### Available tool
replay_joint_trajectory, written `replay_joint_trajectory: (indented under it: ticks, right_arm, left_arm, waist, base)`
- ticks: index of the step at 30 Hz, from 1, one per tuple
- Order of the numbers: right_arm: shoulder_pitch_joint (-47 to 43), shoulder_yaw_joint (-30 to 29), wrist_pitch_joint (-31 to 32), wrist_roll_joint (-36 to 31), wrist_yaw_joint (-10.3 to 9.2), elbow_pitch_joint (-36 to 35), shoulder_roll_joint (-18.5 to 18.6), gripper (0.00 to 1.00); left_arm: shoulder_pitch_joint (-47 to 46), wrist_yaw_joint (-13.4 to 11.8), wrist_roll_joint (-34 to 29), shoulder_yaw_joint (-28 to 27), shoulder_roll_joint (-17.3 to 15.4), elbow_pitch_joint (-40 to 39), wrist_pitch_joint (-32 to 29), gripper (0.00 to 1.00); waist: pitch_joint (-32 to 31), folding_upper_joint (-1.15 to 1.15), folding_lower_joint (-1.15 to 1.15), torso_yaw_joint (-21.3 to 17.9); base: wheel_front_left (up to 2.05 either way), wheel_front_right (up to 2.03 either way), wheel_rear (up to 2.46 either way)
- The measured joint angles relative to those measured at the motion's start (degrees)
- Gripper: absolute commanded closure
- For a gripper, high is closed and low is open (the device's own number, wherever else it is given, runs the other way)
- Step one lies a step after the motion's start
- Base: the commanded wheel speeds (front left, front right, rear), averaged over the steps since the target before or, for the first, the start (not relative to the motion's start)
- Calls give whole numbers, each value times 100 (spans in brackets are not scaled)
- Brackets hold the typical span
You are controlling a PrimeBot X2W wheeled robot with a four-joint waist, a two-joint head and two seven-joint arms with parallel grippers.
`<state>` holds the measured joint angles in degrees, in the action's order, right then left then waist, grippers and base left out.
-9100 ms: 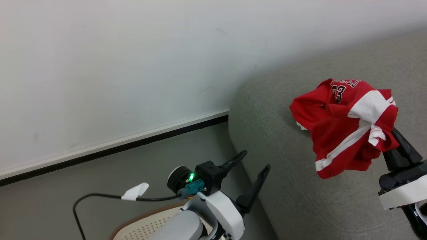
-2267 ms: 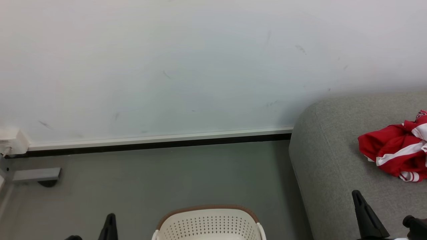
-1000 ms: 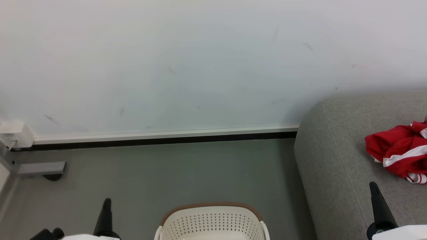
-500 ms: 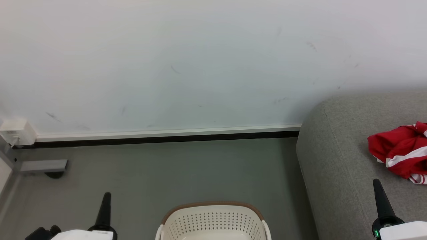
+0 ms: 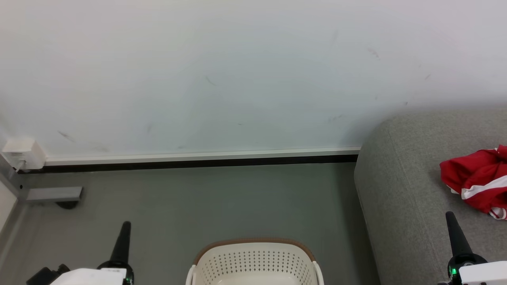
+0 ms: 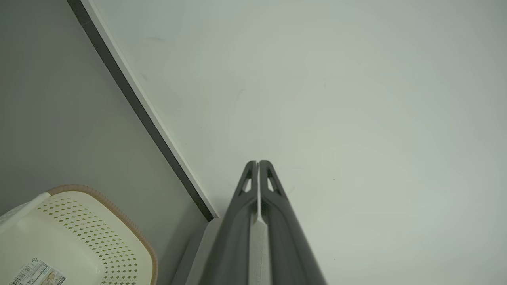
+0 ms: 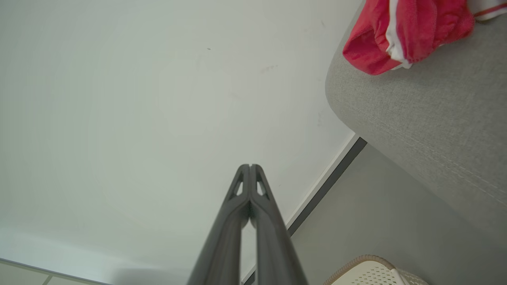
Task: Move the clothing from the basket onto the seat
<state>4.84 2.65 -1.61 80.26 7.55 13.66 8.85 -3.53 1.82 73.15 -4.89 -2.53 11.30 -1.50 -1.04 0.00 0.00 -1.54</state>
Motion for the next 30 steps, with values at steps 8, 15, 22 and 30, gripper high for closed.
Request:
replay_joint_trajectory:
  ticks: [8,15,22,30]
  right_arm:
    - [58,-54,54,375,0,13,-9,100]
    - [87,-82,103,673,0,22,-13,100]
    - [96,-100,114,983,0,27,-14,100]
    - [123,-116,155,1319,0,33,-14,100]
  left_arm:
    - [-41,25,380,-29,-2,-30,-98,100]
    - [-76,52,713,-56,-4,-56,-179,100]
    - [-119,68,1021,-79,-7,-77,-258,100]
    - [-155,97,1341,-114,-9,-101,-354,100]
  waist:
    - [17,0,0,27]
    - [31,0,0,51]
    - [45,0,0,74]
    - [61,0,0,102]
  base:
    - [0,0,0]
    - [0,0,0]
    - [0,0,0]
    - [0,0,0]
